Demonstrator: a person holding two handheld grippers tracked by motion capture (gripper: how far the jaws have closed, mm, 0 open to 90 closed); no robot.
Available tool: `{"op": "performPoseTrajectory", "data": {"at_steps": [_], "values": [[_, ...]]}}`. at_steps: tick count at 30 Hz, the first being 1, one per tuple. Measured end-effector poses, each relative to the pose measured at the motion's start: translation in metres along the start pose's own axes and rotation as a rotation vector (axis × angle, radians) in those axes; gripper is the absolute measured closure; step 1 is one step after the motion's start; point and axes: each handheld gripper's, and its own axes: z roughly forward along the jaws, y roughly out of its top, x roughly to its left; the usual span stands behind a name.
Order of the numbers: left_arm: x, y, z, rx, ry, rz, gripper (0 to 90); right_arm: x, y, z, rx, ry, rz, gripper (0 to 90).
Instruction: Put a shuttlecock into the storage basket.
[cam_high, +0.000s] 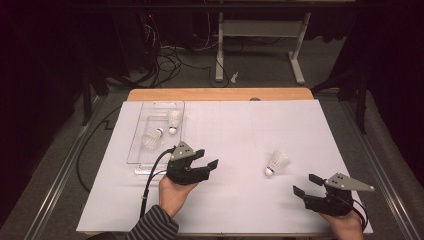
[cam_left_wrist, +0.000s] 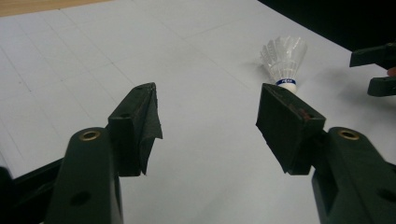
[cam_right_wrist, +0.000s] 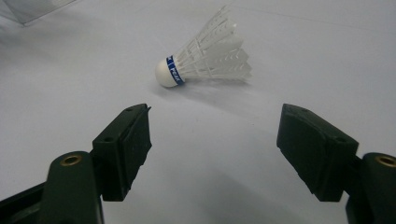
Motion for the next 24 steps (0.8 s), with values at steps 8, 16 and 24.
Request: {"op": "performPoseTrajectory", "data": {"at_steps": [8, 16, 24], "values": [[-0.002, 0.003, 0.011, 0.022, -0.007, 0.003, 39.8, 0.0, 0.0, 0.0, 0.0, 0.0, 0.0, 26.5], [-0.009, 0.008, 0.025, 0.051, -0.034, 0.046, 39.7, 0.0, 0.0, 0.0, 0.003, 0.0, -0.004, 26.5], [-0.015, 0.014, 0.038, 0.078, -0.047, 0.054, 39.5, 0.0, 0.0, 0.0, 0.0, 0.0, -0.002, 26.5]]}}
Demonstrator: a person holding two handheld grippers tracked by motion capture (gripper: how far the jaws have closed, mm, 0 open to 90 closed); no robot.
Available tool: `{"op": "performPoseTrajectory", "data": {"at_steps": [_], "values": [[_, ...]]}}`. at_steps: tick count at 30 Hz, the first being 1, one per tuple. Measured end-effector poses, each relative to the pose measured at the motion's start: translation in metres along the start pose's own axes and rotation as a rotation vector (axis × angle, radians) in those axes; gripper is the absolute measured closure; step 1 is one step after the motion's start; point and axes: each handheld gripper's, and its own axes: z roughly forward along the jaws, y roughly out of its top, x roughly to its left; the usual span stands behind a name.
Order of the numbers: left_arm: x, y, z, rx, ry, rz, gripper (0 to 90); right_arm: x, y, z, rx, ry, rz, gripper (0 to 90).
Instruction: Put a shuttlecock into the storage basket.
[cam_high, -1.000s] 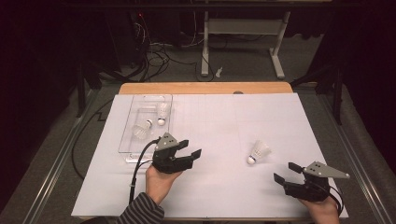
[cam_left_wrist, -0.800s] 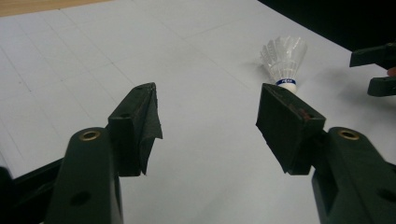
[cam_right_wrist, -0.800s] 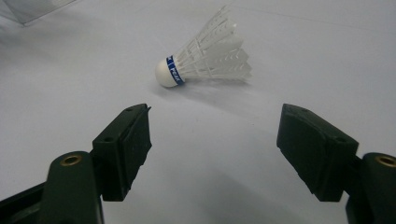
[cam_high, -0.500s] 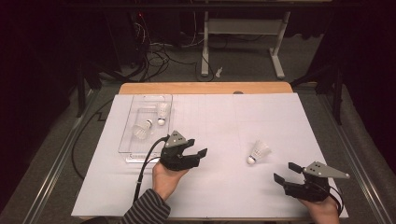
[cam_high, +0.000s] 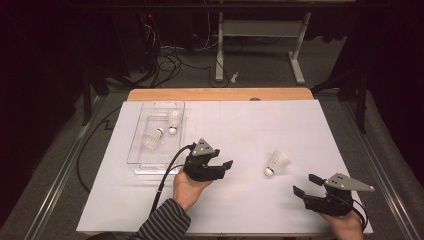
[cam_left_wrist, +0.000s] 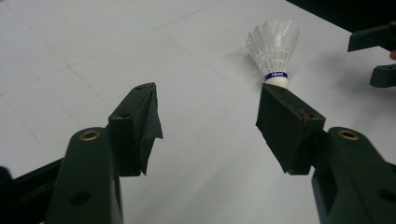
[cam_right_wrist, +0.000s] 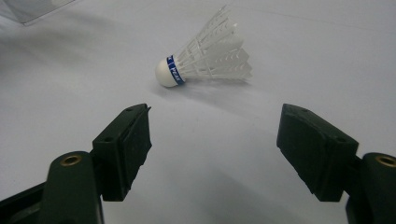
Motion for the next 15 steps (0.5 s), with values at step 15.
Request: {"op": "performPoseTrajectory", "data": {"at_steps": [15], "values": [[-0.002, 0.012, 0.016, 0.025, -0.013, -0.001, 38.6, 0.0, 0.0, 0.0, -0.002, 0.002, 0.001, 26.5]]}}
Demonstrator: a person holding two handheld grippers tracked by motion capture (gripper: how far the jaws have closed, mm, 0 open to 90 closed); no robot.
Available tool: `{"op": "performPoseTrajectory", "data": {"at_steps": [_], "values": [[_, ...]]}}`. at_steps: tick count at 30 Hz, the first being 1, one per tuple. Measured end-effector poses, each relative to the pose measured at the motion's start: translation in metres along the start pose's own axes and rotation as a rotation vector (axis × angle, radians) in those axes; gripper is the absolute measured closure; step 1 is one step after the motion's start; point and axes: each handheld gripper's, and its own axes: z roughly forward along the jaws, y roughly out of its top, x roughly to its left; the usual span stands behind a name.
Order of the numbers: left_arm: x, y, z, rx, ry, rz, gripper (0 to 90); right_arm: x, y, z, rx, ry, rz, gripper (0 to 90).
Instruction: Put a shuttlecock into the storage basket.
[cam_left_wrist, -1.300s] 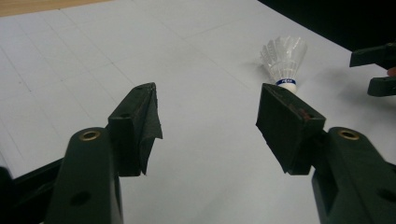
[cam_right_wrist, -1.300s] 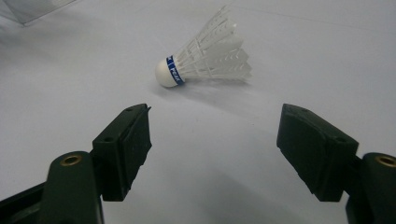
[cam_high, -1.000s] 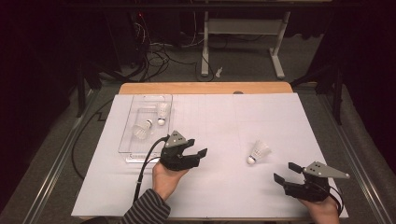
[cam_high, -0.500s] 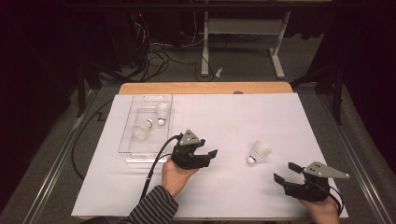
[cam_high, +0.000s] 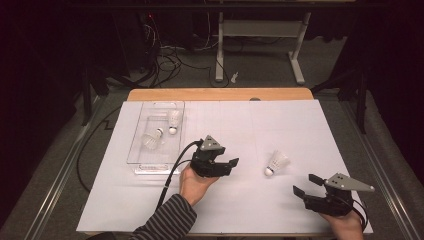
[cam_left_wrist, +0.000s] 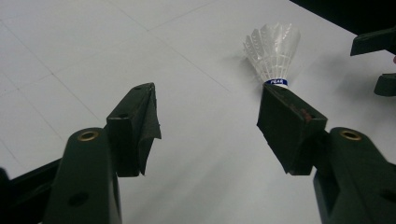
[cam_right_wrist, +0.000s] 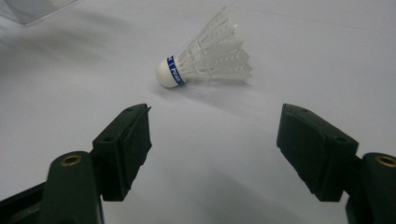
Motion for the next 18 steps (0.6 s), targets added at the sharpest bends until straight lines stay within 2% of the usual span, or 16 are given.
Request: {"op": "performPoseTrajectory", "data": {"at_steps": [11, 18], "values": [[-0.008, 0.012, 0.011, 0.048, 0.012, 0.052, 39.4, 0.001, 0.0, 0.0, 0.003, -0.002, -0.001, 26.6], [-0.011, 0.018, 0.018, 0.07, 0.0, 0.064, 40.5, 0.001, 0.0, 0.001, 0.004, -0.001, -0.003, 26.6]]}}
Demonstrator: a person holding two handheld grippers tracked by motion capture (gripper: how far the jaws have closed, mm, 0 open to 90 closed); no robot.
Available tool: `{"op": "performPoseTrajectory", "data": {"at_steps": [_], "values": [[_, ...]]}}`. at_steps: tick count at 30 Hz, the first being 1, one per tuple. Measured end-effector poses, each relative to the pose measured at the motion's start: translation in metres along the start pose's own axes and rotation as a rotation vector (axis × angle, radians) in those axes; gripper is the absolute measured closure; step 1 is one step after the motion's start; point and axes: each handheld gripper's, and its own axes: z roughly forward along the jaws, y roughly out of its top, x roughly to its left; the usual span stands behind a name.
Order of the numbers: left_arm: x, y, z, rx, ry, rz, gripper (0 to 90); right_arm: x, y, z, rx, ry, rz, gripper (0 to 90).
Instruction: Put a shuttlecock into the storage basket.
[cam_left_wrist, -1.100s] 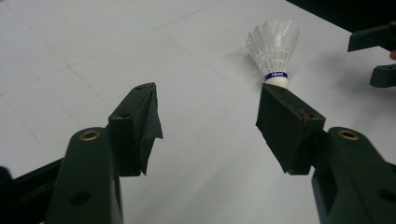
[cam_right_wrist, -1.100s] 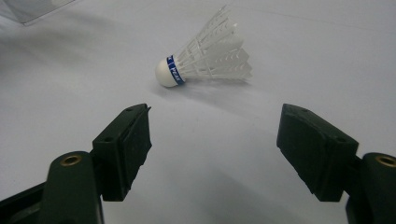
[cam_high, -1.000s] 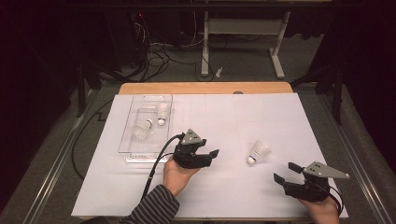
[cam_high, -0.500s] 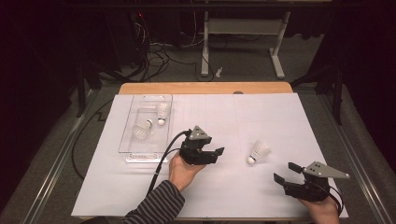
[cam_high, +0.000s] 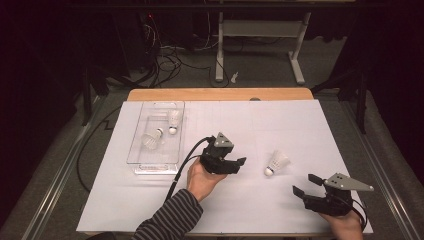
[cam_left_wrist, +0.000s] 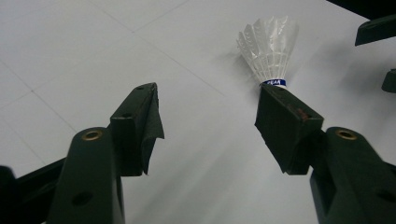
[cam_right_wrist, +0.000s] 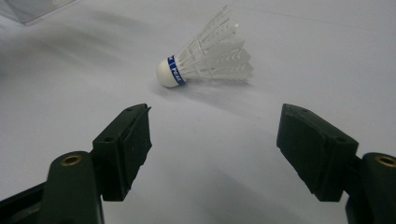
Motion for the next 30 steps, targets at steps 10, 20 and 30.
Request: {"op": "performPoseTrajectory", "data": {"at_steps": [10, 20, 30], "values": [[-0.004, 0.009, 0.01, 0.044, -0.013, 0.026, 41.1, 0.0, 0.0, 0.0, 0.0, 0.001, 0.0, 26.6], [-0.007, 0.021, 0.02, 0.091, -0.034, 0.018, 40.7, 0.0, 0.0, 0.0, 0.0, 0.001, 0.0, 26.6], [-0.011, 0.03, 0.031, 0.139, -0.054, 0.012, 40.9, 0.0, 0.0, 0.0, -0.002, 0.003, 0.0, 26.6]]}}
